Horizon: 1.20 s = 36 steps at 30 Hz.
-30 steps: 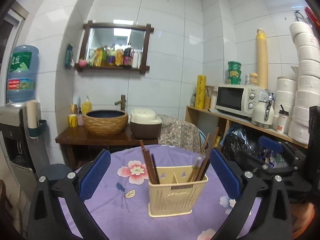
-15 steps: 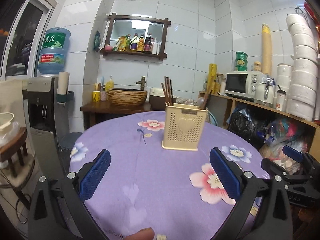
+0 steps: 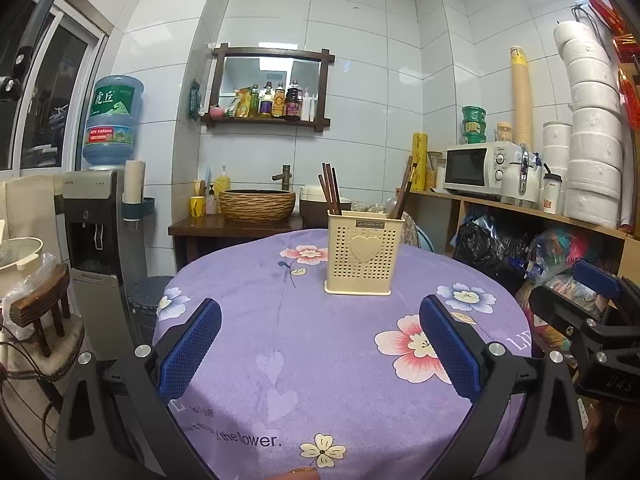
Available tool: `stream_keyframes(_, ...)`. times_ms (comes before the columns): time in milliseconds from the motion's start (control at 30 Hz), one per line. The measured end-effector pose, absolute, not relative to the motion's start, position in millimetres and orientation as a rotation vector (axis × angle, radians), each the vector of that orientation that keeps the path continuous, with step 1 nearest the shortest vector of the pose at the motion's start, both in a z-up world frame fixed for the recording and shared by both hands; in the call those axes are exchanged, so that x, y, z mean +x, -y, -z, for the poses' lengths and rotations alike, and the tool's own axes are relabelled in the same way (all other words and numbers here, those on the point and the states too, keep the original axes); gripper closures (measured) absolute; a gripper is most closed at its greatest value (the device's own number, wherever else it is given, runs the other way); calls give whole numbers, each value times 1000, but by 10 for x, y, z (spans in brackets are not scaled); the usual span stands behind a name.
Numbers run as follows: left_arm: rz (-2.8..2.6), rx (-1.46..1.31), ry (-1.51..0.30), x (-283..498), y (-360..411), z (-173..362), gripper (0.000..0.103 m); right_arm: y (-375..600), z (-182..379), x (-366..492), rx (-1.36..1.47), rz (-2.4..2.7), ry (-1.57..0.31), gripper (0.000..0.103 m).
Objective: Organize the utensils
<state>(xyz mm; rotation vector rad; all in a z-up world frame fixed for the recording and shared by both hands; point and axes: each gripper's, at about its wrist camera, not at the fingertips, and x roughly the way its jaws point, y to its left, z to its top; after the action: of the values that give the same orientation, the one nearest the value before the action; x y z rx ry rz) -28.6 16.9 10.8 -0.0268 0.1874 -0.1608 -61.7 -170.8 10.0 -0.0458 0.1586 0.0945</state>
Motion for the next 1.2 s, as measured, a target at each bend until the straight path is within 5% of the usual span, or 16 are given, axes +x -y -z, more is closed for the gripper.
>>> stream_keyframes(1200, 153, -20, -185, -324, -175, -82, 5, 1700, -96, -643, -55, -92, -154, 6)
